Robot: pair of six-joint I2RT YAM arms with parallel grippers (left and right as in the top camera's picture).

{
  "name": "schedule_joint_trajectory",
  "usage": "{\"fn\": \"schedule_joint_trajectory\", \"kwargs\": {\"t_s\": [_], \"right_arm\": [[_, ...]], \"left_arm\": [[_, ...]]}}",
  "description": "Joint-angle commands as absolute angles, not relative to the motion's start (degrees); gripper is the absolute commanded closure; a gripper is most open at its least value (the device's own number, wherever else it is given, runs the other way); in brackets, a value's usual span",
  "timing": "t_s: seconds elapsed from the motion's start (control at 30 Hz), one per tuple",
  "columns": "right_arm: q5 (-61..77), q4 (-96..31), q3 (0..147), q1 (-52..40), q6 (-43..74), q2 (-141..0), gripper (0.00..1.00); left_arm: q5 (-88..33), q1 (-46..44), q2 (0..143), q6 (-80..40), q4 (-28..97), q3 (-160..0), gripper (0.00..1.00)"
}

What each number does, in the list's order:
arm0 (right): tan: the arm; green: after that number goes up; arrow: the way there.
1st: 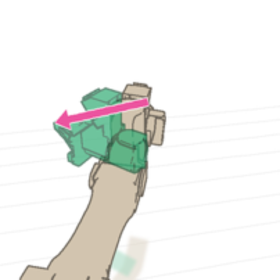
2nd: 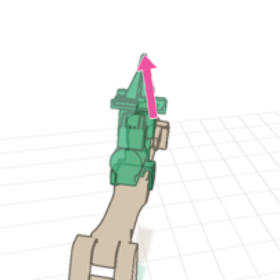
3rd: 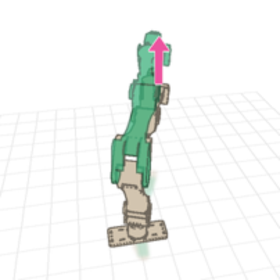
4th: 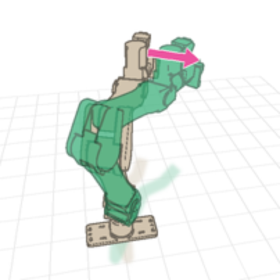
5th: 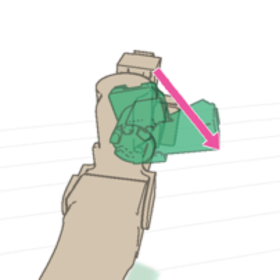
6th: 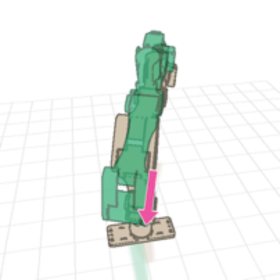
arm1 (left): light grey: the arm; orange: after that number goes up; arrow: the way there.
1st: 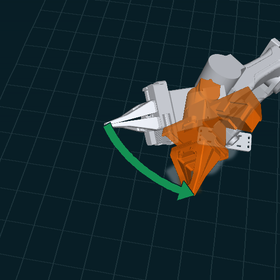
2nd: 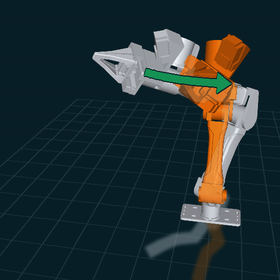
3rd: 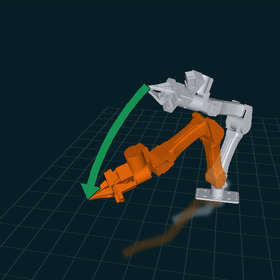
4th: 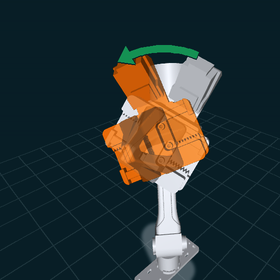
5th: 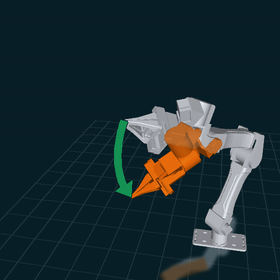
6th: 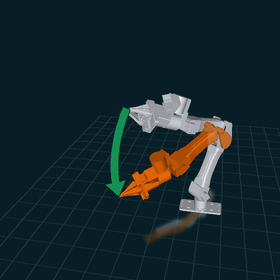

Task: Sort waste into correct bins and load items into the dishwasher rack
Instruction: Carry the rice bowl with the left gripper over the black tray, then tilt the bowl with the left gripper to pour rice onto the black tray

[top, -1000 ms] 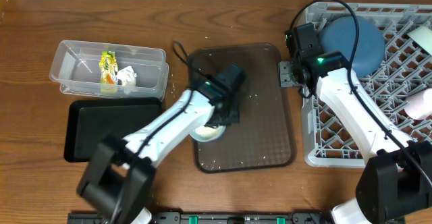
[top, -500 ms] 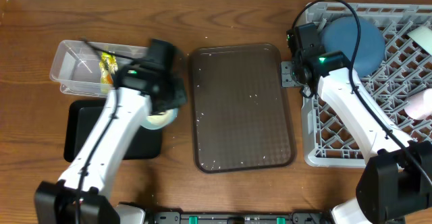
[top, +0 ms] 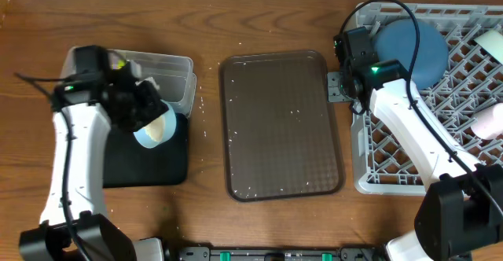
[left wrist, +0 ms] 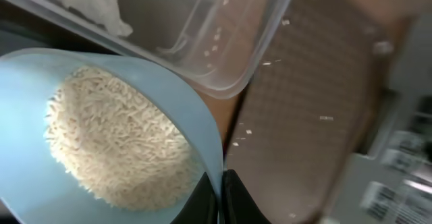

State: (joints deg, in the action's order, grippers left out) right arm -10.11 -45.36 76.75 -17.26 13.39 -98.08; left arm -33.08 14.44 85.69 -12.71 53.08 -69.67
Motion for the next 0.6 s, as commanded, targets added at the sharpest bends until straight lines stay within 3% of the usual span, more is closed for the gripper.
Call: {"fn": "schedule_joint_trajectory", "kwargs": {"t_s": [0.0,0.27,0.43,0.57], "right_arm": [[-10.5,-45.5,76.7,-16.8,13.2,-98.5,0.40],[-10.5,-45.5,76.7,-16.8,13.2,-98.5,0.40],[-10.5,-45.5,76.7,-16.8,13.2,-98.5,0.40],[-10.5,-45.6,76.7,-16.8,13.2,-98.5,0.40]], "left_arm": [[-47.5,19.4,85.0,-4.8,52.9,-67.4,0.94],[-63.7,30.8,85.0,3.4,51.2,-61.1,0.94],[-65.7,37.2,85.0,3.4,47.5,-56.3,0.94],[-75.5,41.6,85.0,3.4,43.7,-52.1,0.94]]}}
